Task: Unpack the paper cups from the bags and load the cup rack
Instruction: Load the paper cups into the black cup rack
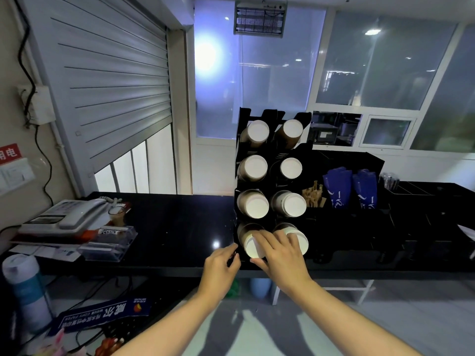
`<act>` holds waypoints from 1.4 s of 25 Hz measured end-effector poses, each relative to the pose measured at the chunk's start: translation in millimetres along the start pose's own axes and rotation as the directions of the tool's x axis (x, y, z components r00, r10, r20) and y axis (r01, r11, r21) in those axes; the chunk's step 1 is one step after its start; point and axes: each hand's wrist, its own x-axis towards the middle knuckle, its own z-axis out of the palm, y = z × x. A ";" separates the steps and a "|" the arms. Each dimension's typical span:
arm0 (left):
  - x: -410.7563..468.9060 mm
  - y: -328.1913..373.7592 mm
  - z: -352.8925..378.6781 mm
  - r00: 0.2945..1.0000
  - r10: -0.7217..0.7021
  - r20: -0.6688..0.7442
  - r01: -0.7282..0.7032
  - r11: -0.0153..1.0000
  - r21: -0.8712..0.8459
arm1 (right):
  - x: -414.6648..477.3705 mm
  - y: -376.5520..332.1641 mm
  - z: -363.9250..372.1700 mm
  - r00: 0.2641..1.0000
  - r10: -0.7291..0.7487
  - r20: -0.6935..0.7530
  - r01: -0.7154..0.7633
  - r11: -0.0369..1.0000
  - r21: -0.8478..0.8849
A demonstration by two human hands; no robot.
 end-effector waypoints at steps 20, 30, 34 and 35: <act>-11.0 31.0 5.9 0.967 -0.245 -0.064 0.235 0.963 -0.128 | -90.5 64.8 -1.9 0.681 0.707 0.191 -0.657 0.476 0.584; -11.6 43.4 -3.9 0.996 -0.082 -0.028 0.084 0.994 0.066 | -72.7 68.3 3.6 0.629 0.669 0.396 -0.707 0.281 0.649; -9.8 43.8 -5.1 0.995 -0.095 -0.020 0.097 0.992 0.079 | -75.4 66.8 4.8 0.634 0.666 0.393 -0.707 0.295 0.642; -9.4 43.9 -5.5 0.995 -0.095 -0.017 0.096 0.992 0.086 | -75.7 65.9 4.0 0.637 0.666 0.389 -0.705 0.299 0.642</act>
